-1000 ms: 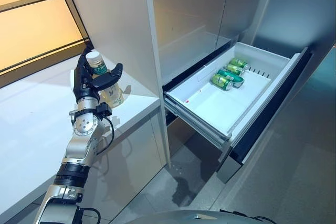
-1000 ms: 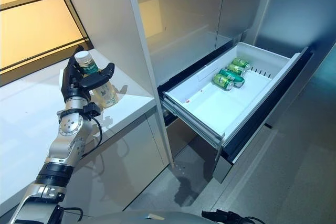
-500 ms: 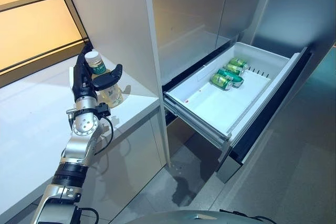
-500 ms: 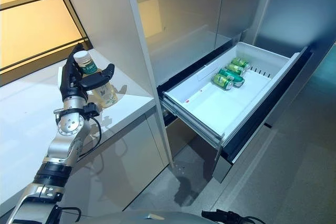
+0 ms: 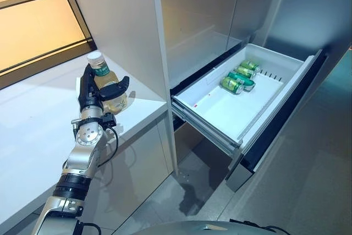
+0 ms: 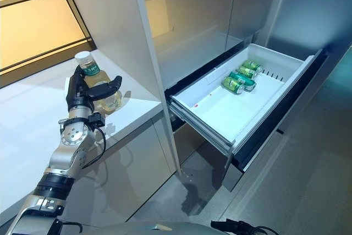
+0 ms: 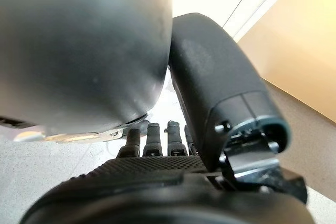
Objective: Put drinks into fridge and close the fridge
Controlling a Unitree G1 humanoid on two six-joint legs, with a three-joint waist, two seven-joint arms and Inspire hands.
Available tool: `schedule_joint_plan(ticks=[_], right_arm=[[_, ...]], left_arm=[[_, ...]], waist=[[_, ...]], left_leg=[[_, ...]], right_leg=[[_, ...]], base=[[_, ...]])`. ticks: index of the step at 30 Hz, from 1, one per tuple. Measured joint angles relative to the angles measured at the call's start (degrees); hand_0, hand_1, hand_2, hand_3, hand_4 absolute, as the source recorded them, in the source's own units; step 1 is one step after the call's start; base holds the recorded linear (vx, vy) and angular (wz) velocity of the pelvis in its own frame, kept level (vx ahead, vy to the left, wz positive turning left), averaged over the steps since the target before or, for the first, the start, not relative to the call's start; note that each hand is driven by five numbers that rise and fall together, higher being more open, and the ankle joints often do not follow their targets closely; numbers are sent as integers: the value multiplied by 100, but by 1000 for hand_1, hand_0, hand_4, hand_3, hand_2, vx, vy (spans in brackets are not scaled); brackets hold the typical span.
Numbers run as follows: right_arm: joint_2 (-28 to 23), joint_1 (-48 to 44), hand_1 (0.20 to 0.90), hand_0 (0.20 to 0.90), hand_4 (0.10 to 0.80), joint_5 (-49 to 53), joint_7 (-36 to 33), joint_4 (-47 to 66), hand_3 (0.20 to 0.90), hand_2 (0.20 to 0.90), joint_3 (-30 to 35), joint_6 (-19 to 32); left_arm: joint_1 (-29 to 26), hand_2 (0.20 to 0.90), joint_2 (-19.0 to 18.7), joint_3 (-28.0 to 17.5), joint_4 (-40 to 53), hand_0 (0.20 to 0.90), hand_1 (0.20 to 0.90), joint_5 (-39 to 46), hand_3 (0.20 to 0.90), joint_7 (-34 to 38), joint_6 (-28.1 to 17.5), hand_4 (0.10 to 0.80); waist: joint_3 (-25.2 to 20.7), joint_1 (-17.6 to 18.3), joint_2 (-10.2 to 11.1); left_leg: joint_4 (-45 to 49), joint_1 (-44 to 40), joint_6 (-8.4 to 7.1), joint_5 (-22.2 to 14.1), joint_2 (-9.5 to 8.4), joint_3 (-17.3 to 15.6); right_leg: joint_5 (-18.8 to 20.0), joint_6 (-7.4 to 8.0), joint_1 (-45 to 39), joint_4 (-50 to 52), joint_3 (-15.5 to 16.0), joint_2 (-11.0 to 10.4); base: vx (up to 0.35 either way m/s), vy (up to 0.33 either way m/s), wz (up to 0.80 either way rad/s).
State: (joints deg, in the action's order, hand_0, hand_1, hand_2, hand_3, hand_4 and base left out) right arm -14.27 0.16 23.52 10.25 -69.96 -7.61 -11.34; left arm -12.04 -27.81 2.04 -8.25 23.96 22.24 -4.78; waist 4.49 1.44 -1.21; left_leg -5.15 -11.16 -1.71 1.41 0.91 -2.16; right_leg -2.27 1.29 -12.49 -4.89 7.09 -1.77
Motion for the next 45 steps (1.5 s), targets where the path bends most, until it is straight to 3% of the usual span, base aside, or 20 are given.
schedule_joint_plan(ticks=[13,15,16,19,20,22,29,38,41,45], right_arm=[[-1,2,900,900,800,2,0,7,900,900,-1,-11],[0,2,900,900,800,2,0,7,900,900,-1,-11],[1,4,900,900,800,3,0,7,900,900,-1,-12],[0,3,900,900,800,3,-1,7,900,900,-1,-12],[2,1,900,900,800,3,-1,7,900,900,-1,-13],[3,7,900,900,800,3,0,9,900,900,-1,-9],[23,-1,900,900,800,1,2,14,900,900,0,9],[32,12,900,900,800,-145,109,124,900,900,-164,257],[-10,130,900,900,800,-611,133,804,900,900,-561,514],[-83,335,900,900,800,-886,234,2527,900,900,-948,541]], left_arm=[[37,900,64,0,0,900,900,315,900,13,-42,800],[37,644,75,0,0,644,644,346,601,14,-100,501],[39,476,107,-1,0,476,476,386,406,20,-234,306],[39,486,213,-2,3,486,486,582,417,59,-564,317],[53,462,245,-2,4,462,462,585,389,91,-643,289],[93,300,265,-5,4,300,300,585,200,148,-747,100],[151,300,282,-5,5,300,300,577,200,267,-1041,100],[163,300,282,-1,80,300,300,559,200,9,-1051,100],[214,300,283,16,411,300,300,1029,200,-532,-1034,100],[280,300,470,219,896,300,300,2558,200,-1862,-897,100]], waist=[[1,-2,1],[1,-2,1],[1,-2,2],[2,-4,3],[3,-3,4],[9,-1,14],[59,-8,94],[81,-7,127],[156,-10,202],[243,-15,268]], left_leg=[[2,-1,0,0,0,1],[2,-2,0,0,1,0],[2,-2,0,0,0,0],[1,-3,0,0,-2,-1],[1,-3,0,0,-2,-2],[2,-4,0,0,0,-7],[3,-7,0,0,-2,-11],[3,1,0,0,-1,-9],[5,4,1,0,1,-5],[10,46,4,3,-6,5]], right_leg=[[0,0,-1,0,1,-4],[0,0,-1,0,1,-18],[0,0,-2,0,0,-21],[0,0,-2,0,0,-25],[0,0,-1,0,0,-26],[0,0,1,0,-5,-25],[0,0,0,0,-8,-27],[0,0,7,0,-7,-30],[0,0,9,1,-2,-29],[3,3,43,5,4,-36]], base=[[0,0,0],[0,0,0],[0,0,0],[0,0,0],[0,0,0],[0,0,0],[0,0,0],[0,0,0],[0,0,0],[-24,-10,1]])
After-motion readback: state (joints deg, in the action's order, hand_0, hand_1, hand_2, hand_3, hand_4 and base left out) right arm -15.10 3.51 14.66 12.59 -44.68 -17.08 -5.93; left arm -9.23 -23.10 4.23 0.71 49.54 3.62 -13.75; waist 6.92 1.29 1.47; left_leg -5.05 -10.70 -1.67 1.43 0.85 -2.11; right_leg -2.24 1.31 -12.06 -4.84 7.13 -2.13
